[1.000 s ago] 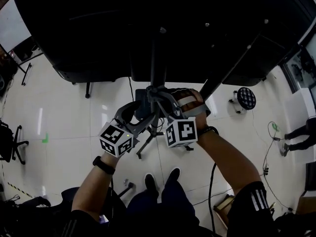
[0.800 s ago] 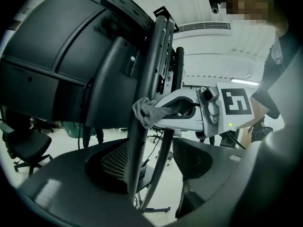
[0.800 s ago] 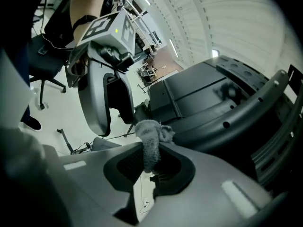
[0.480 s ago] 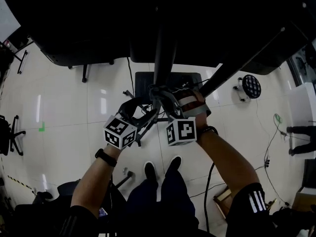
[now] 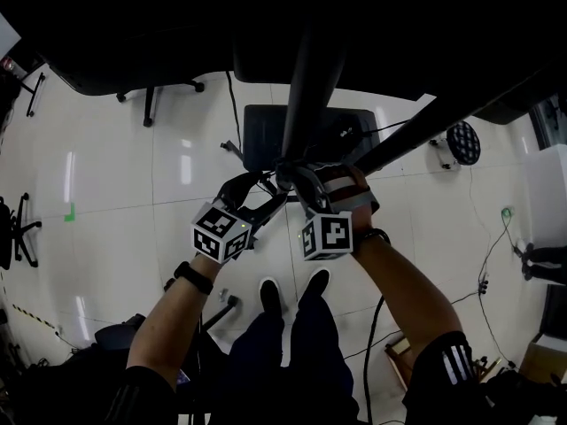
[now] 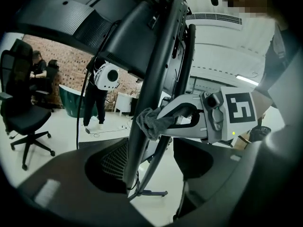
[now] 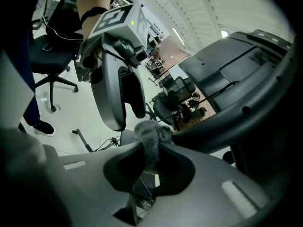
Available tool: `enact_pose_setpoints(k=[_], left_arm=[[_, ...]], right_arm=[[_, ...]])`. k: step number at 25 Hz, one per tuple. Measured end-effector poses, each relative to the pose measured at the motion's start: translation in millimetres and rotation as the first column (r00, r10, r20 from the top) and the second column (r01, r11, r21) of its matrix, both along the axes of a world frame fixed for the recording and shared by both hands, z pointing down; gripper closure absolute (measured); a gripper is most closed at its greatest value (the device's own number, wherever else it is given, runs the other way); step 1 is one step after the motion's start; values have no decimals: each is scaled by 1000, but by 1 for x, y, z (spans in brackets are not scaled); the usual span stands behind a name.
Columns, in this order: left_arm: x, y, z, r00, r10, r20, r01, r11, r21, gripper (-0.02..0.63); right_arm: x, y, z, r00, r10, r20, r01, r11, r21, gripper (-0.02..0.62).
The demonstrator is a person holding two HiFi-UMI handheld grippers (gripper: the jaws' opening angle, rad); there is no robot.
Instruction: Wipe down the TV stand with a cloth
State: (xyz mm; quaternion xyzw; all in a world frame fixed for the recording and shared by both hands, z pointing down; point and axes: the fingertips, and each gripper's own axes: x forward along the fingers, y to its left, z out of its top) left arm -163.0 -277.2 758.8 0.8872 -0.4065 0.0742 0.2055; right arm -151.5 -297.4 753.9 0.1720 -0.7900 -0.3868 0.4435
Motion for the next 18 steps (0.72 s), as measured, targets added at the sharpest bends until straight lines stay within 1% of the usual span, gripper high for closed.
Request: enact_pose_setpoints(k=[4, 7, 13, 18], left_arm=[[0, 0, 41, 1000, 4, 14, -4, 999, -39, 282], [-1, -2, 70, 1000, -4, 10, 4, 997, -73, 279], [2, 3, 117, 1000, -26, 4, 26, 991, -133, 278], [4, 4, 144, 999, -36, 4, 36, 986, -164, 278]], right_arm=[[0, 2, 39, 1000, -6, -17, 5, 1000, -28, 559], [1, 2, 69, 1000, 0, -31, -1, 999, -53, 559], [5, 2, 128, 996, 5, -84, -13, 996, -90, 560], [8, 2, 166, 993, 8, -115, -23, 991, -130, 560]])
